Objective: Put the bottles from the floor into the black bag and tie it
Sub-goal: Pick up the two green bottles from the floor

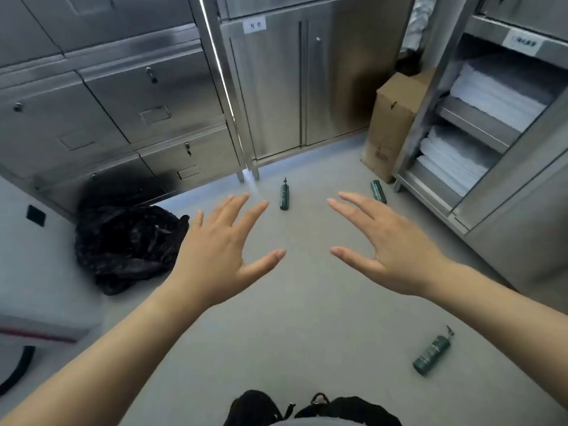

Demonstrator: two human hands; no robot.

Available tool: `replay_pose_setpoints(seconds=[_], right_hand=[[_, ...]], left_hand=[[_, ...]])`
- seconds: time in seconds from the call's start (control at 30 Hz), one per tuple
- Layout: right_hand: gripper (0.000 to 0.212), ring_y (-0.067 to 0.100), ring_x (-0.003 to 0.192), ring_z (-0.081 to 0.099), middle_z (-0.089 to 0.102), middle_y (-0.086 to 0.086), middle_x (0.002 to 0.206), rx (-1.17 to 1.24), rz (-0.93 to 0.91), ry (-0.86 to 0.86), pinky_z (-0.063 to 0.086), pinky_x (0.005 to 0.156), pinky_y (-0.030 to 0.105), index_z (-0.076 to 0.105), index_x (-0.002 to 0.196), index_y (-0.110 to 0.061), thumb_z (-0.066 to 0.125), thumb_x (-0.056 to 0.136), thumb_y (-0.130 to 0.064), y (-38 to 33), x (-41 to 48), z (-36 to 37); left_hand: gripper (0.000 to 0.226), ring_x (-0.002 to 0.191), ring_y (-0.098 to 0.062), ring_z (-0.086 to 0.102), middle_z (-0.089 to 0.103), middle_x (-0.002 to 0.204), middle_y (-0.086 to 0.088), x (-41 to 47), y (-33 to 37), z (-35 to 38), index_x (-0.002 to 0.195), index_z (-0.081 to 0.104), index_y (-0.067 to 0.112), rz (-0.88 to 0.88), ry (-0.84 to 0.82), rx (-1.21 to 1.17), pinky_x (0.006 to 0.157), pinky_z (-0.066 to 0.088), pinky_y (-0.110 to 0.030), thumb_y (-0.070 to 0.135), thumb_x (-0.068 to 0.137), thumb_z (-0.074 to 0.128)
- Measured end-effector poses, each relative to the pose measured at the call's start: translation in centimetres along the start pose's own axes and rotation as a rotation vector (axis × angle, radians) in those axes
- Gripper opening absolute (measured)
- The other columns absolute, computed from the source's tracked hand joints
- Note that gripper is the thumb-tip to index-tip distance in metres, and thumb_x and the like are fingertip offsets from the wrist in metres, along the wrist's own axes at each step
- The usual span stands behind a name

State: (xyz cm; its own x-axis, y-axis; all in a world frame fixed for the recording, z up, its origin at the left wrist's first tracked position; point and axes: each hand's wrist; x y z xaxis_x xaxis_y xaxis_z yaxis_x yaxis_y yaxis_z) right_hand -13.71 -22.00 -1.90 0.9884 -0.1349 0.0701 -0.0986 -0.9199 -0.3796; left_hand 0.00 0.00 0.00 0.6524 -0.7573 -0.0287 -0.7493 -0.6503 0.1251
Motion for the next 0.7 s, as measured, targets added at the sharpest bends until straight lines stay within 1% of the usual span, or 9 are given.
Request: replay_pose_setpoints(seconds=[0.13, 0.27, 0.4, 0.5, 0.6, 0.7], right_hand=[[0.068, 0.015, 0.138, 0.031, 0.029, -0.006, 0.152, 0.015, 0.099, -0.021, 0.034, 0.107, 0.035, 0.025, 0.145, -0.036, 0.032, 0.086, -0.069, 1.6, -0.6, 1.4], [0.072, 0.014, 0.138, 0.028, 0.028, -0.006, 0.153, 0.048, 0.149, -0.018, 0.025, 0.109, 0.028, 0.026, 0.145, -0.035, 0.028, 0.08, -0.068, 2.9, 1.0, 2.1], [0.072, 0.014, 0.138, 0.027, 0.028, -0.006, 0.153, 0.067, 0.195, -0.01, 0.024, 0.109, 0.028, 0.027, 0.145, -0.035, 0.027, 0.08, -0.068, 4.8, 4.0, 2.4], [0.07, 0.015, 0.139, 0.026, 0.028, -0.005, 0.153, 0.072, 0.224, -0.01, 0.026, 0.111, 0.033, 0.027, 0.145, -0.035, 0.03, 0.082, -0.067, 6.3, 7.5, 2.8], [0.067, 0.015, 0.14, 0.026, 0.028, -0.005, 0.153, 0.086, 0.257, -0.016, 0.027, 0.113, 0.034, 0.027, 0.145, -0.034, 0.036, 0.085, -0.064, 7.7, 11.8, 3.1], [0.067, 0.013, 0.14, 0.025, 0.028, -0.006, 0.153, 0.096, 0.289, -0.018, 0.027, 0.112, 0.034, 0.027, 0.144, -0.036, 0.036, 0.085, -0.063, 8.9, 16.3, 2.6]], left_hand=[[0.084, 0.144, -0.018, 0.018, 0.021, 0.156, 0.002, 1.7, 0.4, 1.2, 0.144, 0.021, 0.037, 0.048, -0.011, 0.028, 0.113, 0.022, -0.05, 0.08, 0.072, 0.014], [0.085, 0.143, -0.019, 0.018, 0.02, 0.157, 0.001, 4.2, 0.1, 2.5, 0.145, 0.02, 0.037, 0.059, -0.041, 0.021, 0.111, 0.023, -0.05, 0.08, 0.072, 0.012], [0.084, 0.143, -0.019, 0.018, 0.021, 0.156, 0.002, 7.7, -0.9, 3.9, 0.145, 0.021, 0.037, 0.04, -0.06, -0.023, 0.113, 0.021, -0.051, 0.079, 0.072, 0.011], [0.084, 0.143, -0.019, 0.019, 0.021, 0.156, 0.002, 11.5, -2.1, 5.0, 0.145, 0.02, 0.036, 0.02, -0.067, -0.054, 0.112, 0.023, -0.051, 0.079, 0.073, 0.011], [0.081, 0.143, -0.017, 0.017, 0.02, 0.156, 0.003, 16.3, -3.4, 5.7, 0.146, 0.019, 0.036, 0.011, -0.095, -0.103, 0.114, 0.02, -0.051, 0.079, 0.077, 0.014], [0.078, 0.143, -0.017, 0.018, 0.021, 0.156, 0.003, 20.9, -4.6, 5.5, 0.145, 0.019, 0.036, 0.022, -0.107, -0.142, 0.114, 0.019, -0.051, 0.075, 0.077, 0.021]])
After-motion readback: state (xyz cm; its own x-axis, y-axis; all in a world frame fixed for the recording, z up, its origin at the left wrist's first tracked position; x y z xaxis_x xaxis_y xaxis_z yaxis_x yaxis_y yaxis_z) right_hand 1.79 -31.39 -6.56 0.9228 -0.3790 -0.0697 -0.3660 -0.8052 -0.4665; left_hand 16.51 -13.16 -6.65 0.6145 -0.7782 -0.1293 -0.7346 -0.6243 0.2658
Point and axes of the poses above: each hand's wrist, its own x-axis towards the middle knuckle, its own z-axis out of the palm, y = z × x
